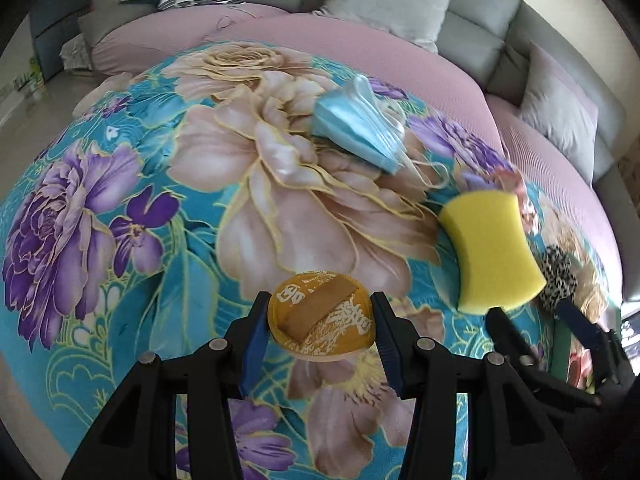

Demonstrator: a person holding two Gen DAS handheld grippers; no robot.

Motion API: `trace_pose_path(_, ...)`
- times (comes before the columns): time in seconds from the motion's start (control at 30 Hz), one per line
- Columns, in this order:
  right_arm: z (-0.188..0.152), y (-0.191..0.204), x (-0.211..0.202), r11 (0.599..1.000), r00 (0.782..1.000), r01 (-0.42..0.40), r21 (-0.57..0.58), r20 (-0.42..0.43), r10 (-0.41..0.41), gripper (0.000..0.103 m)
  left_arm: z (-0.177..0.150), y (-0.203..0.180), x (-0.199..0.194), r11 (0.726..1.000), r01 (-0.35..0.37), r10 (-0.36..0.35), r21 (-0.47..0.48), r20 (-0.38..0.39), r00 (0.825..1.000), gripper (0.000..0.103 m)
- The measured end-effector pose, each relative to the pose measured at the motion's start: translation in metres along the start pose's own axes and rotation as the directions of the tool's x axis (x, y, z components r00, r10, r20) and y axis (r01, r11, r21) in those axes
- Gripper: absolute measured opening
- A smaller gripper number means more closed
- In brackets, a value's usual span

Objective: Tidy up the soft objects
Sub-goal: 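Grasp the orange round pouch with the left tool while the right tool grasps the yellow sponge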

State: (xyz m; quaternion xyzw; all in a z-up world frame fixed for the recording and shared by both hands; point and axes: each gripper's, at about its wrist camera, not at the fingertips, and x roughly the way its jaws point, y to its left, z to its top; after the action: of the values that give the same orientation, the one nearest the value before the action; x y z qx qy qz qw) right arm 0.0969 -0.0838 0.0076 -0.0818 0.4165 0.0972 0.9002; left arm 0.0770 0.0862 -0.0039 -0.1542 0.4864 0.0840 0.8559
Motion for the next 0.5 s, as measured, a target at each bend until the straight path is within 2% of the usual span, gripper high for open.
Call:
trace_pose_path(0.2,0.002,0.017,0.015,0.999,1.0,0.018,-0.048,-0.015,-0.018,0.096,0.006,0.009,0.003,0.999,-0.001,0.001,-0.032,-0.001,1.0,0.051)
trace_pose_path(0.37,0.004,0.018,0.024,0.999,0.999,0.024,-0.034,-0.023,-0.025,0.095,0.002,0.012,0.004,0.999,0.009,-0.009,-0.038,-0.011,1.0,0.051)
trace_pose_path(0.43,0.004,0.017,0.024,0.999,1.0,0.021,-0.026,-0.022,-0.022,0.084,0.001,0.012,0.006,0.999,0.012,-0.012,-0.039,-0.015,1.0,0.051)
trace_pose_path(0.5,0.005,0.015,0.026,1.0,0.999,0.025,-0.007,-0.025,-0.025,0.078,0.001,0.012,0.006,0.999,0.013,-0.013,-0.039,-0.017,1.0,0.051)
